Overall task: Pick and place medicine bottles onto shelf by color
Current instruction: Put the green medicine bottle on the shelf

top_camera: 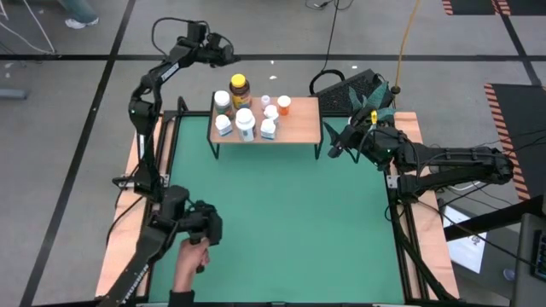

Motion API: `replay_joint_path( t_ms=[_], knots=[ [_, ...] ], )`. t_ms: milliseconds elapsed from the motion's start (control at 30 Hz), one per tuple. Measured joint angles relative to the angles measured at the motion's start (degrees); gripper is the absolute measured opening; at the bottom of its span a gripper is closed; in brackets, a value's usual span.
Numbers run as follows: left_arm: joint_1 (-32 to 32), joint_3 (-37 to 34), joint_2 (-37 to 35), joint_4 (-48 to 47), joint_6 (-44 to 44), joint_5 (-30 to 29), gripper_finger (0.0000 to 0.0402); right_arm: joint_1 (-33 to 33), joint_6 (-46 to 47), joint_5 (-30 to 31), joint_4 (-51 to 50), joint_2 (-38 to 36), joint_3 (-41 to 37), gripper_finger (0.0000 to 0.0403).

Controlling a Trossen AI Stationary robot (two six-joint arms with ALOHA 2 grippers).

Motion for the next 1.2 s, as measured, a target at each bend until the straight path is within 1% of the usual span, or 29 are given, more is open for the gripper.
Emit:
replay_joint_path(
  t_ms=[133, 200, 400, 633, 767, 933, 1200],
  knots=[
    [-1.8, 0.0, 0.0, -2.7, -0.1, -5.3, 0.0000, 0.0, 0.7, 0.0, -0.1, 0.0, 0.0, 0.0281],
    [-2.6, 0.0, 0.4, -3.2, 0.0, -6.8, 0.0000, 0.0, 0.9, 0.0, -0.2, 0.0, 0.0, 0.0281],
    [-4.6, 0.0, 3.6, -4.3, -2.2, -7.0, 0.0001, 0.2, 1.2, 0.0, -0.2, 0.0, 0.0, 0.0281],
    [-6.4, 0.0, 8.0, -4.3, -5.8, -7.0, 0.0001, 2.2, 1.6, 0.0, -0.4, 0.0, 0.0, 0.0281],
    [-7.6, 0.0, 9.6, -4.5, -6.0, -6.5, 0.0001, 3.1, 1.3, 0.0, -0.4, 0.0, 0.0, 0.0281],
    [-8.7, 0.0, 11.0, -9.5, -2.3, -6.4, 0.0001, 3.3, 1.0, 0.0, -0.5, 0.0, 0.0, 0.0281],
    [-8.6, 0.0, 11.0, -21.2, 6.3, -6.5, 0.0001, 3.3, 0.9, 0.0, -0.5, -0.1, 0.0, 0.0281]
  ],
)
